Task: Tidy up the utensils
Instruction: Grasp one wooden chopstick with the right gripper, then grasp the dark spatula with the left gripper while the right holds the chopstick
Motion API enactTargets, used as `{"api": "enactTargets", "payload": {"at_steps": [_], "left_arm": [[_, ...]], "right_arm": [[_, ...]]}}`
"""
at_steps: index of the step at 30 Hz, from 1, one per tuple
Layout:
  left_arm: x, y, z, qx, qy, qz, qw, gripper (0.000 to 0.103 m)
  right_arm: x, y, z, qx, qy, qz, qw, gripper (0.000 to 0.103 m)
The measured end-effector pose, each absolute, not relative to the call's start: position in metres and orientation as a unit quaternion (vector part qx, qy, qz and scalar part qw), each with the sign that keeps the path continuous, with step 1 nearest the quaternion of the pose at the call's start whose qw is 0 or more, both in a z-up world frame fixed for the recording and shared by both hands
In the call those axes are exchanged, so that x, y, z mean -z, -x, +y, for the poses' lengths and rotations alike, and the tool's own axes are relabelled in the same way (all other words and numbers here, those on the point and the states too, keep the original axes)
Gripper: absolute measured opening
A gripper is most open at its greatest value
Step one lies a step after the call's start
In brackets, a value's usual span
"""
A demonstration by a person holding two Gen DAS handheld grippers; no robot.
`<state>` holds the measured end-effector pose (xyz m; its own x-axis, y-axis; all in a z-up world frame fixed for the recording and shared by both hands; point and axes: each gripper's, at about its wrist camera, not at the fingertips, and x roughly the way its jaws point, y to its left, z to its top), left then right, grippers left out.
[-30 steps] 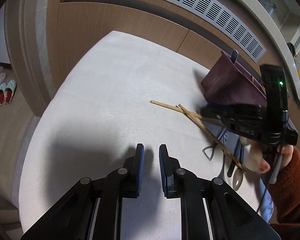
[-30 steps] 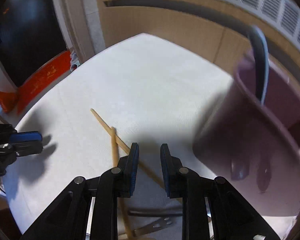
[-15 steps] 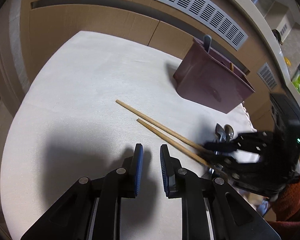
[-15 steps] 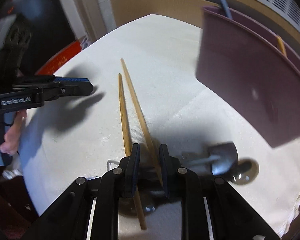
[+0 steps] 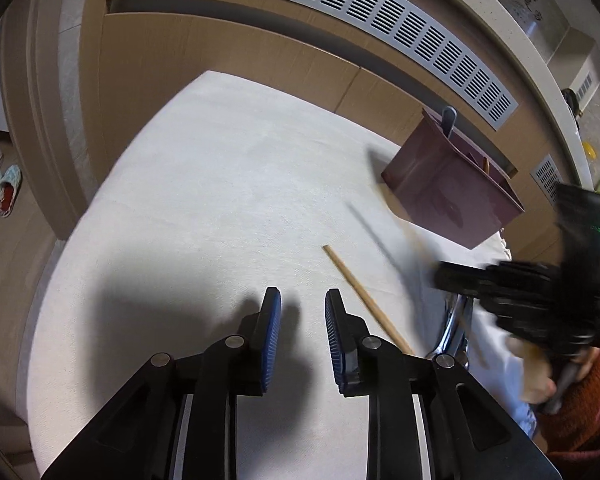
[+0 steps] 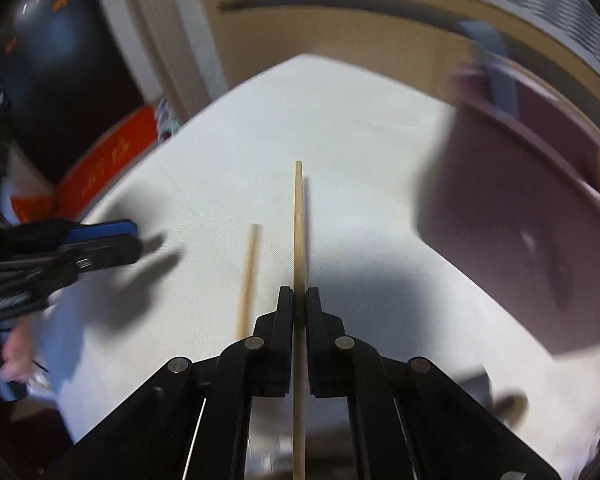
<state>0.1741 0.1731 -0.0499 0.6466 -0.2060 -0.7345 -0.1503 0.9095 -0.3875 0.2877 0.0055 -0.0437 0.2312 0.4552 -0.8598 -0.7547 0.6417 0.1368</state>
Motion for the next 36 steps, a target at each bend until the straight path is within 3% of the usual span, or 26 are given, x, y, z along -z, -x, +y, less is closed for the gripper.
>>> {"api": "enactTargets", "payload": {"at_steps": [7, 14, 28, 36], "left_arm": [[0.049, -0.197, 0.115, 0.085, 0.176, 0.429, 0.882, 0.026], [0.042, -0.213, 0.033, 0.154, 0.076, 0.425, 0.889, 0.031], [0.059, -0.273, -0.039, 0.185, -0.095, 0.474, 0.856, 0.031], [0.062, -0.284, -0.026, 0.163, -0.081, 0.469, 0.864, 0.035]], "right_arm": [[0.004, -0.255, -0.135, -0.296, 0.061, 0.467, 0.831, 0.005], [0.023, -0.236, -0.221, -0.206, 0.007, 0.476, 0.855, 0.005], [0.051, -0.219, -0.181, -0.204, 0.007, 0.477, 0.855, 0.005], [0.060, -0.222, -0.174, -0.180, 0.017, 0.493, 0.851, 0.007]]}}
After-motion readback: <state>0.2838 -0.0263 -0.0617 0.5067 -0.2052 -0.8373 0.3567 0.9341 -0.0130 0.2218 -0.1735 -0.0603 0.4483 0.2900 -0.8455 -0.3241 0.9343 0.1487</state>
